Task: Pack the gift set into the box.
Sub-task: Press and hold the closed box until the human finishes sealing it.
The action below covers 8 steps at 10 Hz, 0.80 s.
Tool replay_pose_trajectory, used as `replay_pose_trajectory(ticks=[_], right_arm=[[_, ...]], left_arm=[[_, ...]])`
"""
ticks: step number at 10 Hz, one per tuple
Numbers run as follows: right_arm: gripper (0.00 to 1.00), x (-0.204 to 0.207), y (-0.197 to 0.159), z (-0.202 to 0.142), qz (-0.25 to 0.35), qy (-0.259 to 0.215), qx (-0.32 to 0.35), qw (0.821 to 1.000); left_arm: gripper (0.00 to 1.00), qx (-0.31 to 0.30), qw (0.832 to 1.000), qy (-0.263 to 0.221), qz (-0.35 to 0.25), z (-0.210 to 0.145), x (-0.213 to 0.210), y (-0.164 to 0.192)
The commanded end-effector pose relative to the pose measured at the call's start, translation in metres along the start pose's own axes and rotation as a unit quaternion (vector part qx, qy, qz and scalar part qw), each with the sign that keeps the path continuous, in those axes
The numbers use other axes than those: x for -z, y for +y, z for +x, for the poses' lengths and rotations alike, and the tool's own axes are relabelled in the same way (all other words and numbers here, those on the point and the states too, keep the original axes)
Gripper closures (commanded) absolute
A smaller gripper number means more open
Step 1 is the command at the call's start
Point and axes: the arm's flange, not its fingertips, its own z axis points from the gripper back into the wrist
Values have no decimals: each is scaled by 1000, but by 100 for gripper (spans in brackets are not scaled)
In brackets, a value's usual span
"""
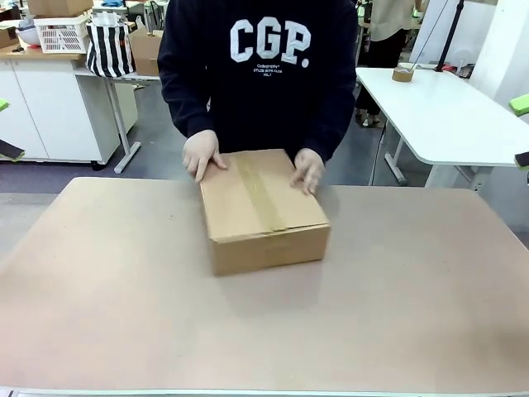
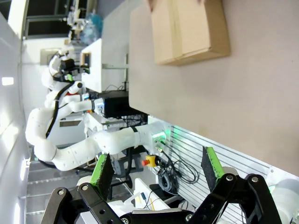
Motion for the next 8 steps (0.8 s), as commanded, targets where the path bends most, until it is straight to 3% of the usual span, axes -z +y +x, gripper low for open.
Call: replay_pose_trajectory(ticks=[1,8], right_arm=[[0,3,2,3,10,-1,-12,1000],[0,3,2,3,10,-1,-12,1000]], left_arm=[[0,3,1000,2,7,-4,2,1],[0,3,1000,2,7,-4,2,1]])
